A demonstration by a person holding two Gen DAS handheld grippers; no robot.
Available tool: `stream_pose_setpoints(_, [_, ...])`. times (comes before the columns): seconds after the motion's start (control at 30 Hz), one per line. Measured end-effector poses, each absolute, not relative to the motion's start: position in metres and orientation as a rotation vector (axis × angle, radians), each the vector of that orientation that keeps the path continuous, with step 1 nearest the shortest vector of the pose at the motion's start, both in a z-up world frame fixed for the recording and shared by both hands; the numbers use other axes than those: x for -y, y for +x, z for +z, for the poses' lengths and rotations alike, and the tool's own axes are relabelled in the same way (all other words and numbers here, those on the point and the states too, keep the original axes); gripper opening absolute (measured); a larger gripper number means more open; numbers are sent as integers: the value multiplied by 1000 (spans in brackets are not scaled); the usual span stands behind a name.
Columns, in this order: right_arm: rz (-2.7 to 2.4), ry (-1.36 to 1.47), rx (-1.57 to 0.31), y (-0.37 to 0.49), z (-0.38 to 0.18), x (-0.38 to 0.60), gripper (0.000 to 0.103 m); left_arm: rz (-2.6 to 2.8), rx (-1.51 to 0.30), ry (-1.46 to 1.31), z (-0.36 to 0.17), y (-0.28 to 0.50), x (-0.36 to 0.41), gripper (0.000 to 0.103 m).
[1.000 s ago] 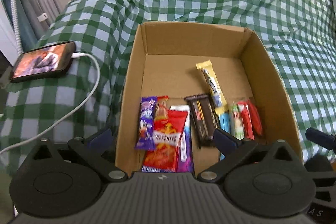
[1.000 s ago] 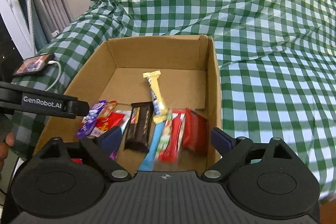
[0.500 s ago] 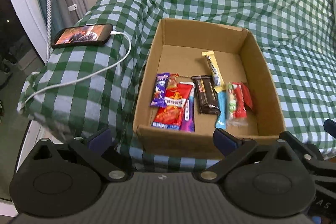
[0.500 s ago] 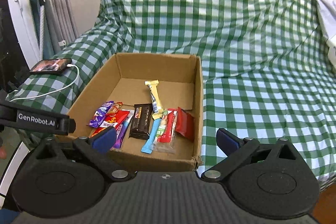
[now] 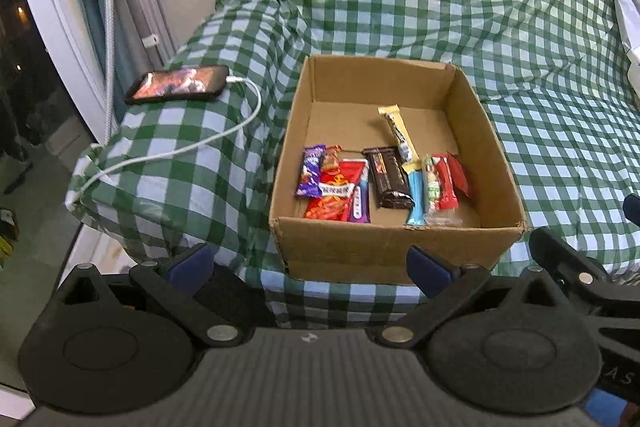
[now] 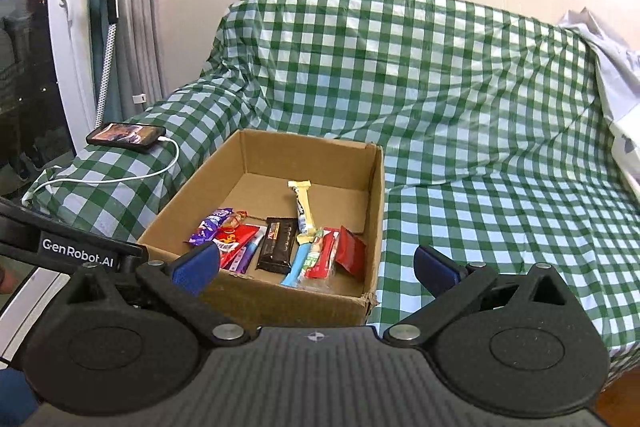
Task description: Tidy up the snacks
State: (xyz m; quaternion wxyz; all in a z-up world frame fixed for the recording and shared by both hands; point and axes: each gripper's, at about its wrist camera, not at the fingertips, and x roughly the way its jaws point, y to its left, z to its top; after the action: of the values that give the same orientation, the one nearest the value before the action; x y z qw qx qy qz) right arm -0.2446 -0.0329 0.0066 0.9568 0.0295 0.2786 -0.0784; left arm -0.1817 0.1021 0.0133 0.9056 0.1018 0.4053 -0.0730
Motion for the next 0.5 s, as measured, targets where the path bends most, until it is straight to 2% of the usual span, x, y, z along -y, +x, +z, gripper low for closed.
stream_pose_setpoints(0.5, [-173, 32, -555, -251, 10, 25, 102, -173, -820, 229, 15, -186, -106, 103])
